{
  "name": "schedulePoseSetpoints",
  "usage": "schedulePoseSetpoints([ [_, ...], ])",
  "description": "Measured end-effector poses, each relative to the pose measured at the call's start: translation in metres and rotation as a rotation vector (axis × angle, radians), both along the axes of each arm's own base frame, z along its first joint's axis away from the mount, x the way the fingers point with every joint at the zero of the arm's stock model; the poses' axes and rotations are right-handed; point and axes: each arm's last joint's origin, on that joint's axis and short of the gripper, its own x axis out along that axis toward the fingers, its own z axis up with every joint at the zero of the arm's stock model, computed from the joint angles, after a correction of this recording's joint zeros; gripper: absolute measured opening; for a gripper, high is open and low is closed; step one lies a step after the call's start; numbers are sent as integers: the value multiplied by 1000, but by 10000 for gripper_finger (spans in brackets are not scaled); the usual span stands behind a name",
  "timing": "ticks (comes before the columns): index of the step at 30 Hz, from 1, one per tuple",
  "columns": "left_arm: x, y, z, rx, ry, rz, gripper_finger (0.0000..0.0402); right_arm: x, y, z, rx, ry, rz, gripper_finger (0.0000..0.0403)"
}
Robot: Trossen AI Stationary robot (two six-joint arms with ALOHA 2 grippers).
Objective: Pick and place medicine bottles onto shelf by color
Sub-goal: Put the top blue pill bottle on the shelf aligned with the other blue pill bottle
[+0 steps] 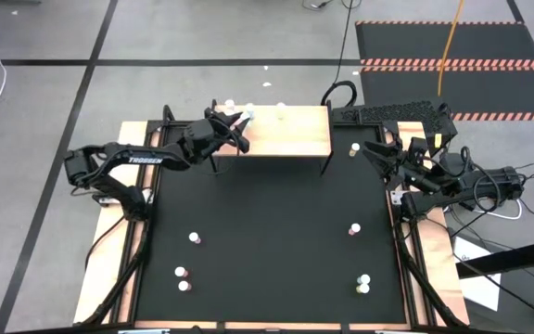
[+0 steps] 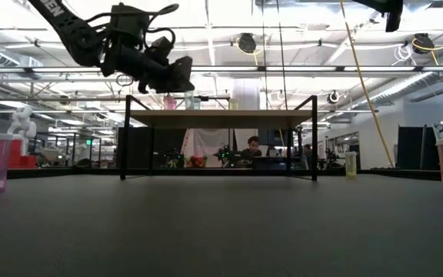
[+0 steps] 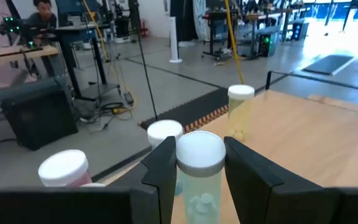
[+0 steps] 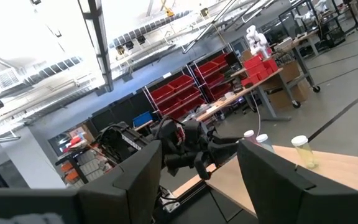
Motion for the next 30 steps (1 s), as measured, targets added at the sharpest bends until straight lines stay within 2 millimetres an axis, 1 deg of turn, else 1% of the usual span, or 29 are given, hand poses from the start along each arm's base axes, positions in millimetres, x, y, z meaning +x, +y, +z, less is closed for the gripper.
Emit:
schedulePoseSetpoints([
  [6,0,1,1,23,9,-1,120,0,0,0,2,-1,0,208],
  [13,-5,9,2,20,-5,19,120,0,-1,0,3,3,-26,208],
  [17,-6,12,4,6,-28,-1,120,0,-1,0,3,3,-28,208],
  [21,1,16,-3,-13,-8,-13,120,0,-1,0,3,3,-28,208],
  [24,12,17,-4,-11,-5,-51,120,0,-1,0,4,3,-31,208],
  [27,17,17,-4,-2,8,-60,120,0,-1,0,9,0,-30,208],
  [30,17,17,-4,0,11,-56,120,0,-1,0,21,-7,-27,208],
])
